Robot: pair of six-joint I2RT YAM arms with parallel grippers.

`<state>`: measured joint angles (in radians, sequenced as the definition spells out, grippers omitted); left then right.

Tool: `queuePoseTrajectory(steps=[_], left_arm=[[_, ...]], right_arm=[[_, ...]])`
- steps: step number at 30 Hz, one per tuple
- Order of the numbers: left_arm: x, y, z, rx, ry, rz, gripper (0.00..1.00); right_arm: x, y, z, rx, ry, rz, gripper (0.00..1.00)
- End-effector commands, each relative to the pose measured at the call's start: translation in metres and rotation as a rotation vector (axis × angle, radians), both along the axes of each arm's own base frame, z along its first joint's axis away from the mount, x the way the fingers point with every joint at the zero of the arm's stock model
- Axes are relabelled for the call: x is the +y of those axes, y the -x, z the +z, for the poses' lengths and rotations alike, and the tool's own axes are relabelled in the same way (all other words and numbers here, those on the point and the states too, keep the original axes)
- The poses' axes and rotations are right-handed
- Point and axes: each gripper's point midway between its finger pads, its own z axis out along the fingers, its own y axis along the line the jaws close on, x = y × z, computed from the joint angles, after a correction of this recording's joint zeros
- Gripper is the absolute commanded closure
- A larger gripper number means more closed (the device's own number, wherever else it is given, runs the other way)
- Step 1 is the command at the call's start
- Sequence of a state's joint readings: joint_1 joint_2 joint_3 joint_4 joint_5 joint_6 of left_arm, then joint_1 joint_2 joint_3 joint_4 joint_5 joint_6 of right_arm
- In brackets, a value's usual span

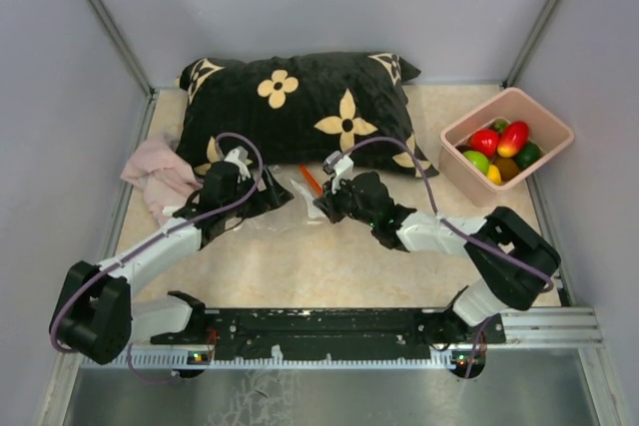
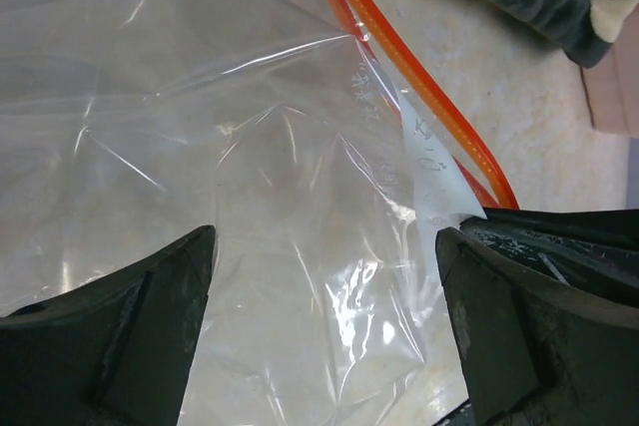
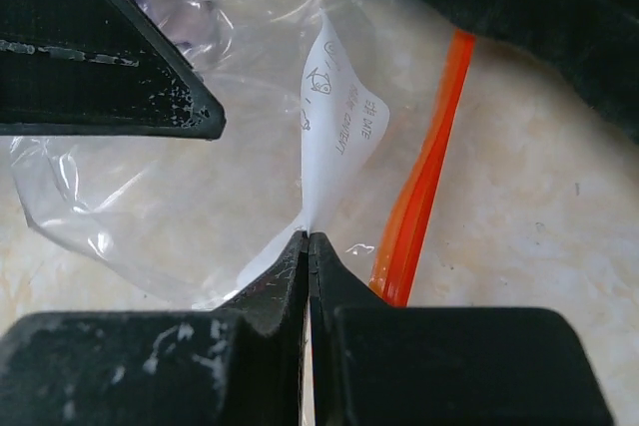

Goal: Place the food in the zip-top bag and seal the zipper
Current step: Pick up the zipper food storage bag at the center of the board.

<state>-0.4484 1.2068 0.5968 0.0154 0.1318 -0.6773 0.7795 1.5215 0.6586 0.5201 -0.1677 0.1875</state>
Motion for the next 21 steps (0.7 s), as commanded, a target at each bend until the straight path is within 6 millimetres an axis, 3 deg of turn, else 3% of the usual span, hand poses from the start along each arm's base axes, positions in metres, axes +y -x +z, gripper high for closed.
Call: queuePoseTrajectory(steps=[1, 5, 13, 21], left_arm=[[-0.013, 0.006, 0.026, -0.007, 0.096, -0.031, 0.04], [-0.017, 0.003, 0.041, -0.035, 0.126, -0.037, 0.05], [-0.03, 0.0, 0.045, -0.01, 0.152, -0.082, 0.07], [-0.007, 0.001, 0.07, -0.104, 0.052, -0.037, 0.06]], right_arm=[[-0.012, -0.009, 0.022, -0.168, 0.091, -0.12, 1.0], [-0.01, -0.002, 0.028, -0.206, 0.117, -0.114, 1.0], [-0.007, 0.01, 0.042, -0.268, 0.12, -0.133, 1.0], [-0.042, 0.006, 0.088, -0.353, 0.117, -0.258, 1.0]])
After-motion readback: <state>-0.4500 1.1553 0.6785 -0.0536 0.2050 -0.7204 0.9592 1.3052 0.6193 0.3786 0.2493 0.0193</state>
